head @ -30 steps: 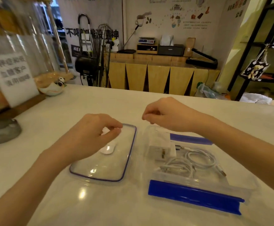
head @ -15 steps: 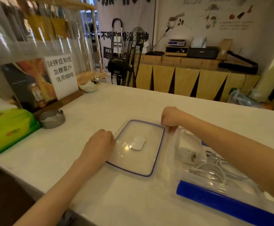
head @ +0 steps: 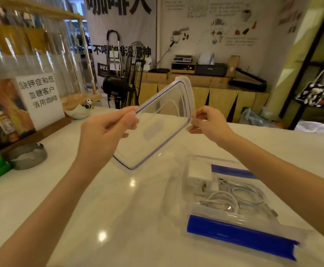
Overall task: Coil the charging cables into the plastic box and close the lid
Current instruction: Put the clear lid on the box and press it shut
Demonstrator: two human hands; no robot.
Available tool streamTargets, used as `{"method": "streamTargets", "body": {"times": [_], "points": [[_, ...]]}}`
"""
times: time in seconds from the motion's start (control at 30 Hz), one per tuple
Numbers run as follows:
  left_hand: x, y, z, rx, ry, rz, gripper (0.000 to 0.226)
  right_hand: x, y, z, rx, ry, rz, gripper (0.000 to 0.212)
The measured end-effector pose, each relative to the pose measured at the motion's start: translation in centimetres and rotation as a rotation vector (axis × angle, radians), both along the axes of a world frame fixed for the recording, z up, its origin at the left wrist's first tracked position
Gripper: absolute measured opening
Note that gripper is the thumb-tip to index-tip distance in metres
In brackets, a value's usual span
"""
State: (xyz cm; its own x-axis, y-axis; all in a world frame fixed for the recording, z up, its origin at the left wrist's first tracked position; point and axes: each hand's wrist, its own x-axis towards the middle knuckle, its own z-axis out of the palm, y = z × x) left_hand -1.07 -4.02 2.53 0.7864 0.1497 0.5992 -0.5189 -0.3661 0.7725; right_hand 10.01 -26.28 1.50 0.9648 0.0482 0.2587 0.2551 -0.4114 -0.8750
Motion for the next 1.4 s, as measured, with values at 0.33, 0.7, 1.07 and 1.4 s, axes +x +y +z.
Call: {"method": "streamTargets", "body": {"times": [0.33, 0.7, 1.07, 1.4], "points": [[-2.2, -6.9, 0.4, 0.541, -0.224, -0.457, 0.040, -7.9, -10.2, 2.3, 0.414, -0.055, -0.133, 0.016], [-2.9, -9.9, -5.0, 0.668, -0.198, -0.686, 0.031, -14.1, -13.5, -4.6, 0.214, -0.027, -0.399, 0.024], [-2.7, -9.8, -6.2, 0.657, -0.170, -0.685, 0.036, -13.9, -13.4, -5.4, 0.209, 0.039, -0.374, 0.025], [-3.0, -9.8, -6.8, 0.715, -0.213, -0.632, 0.039, -14.4, -13.7, -5.5, 0.061, 0.054, -0.332, 0.021]]}}
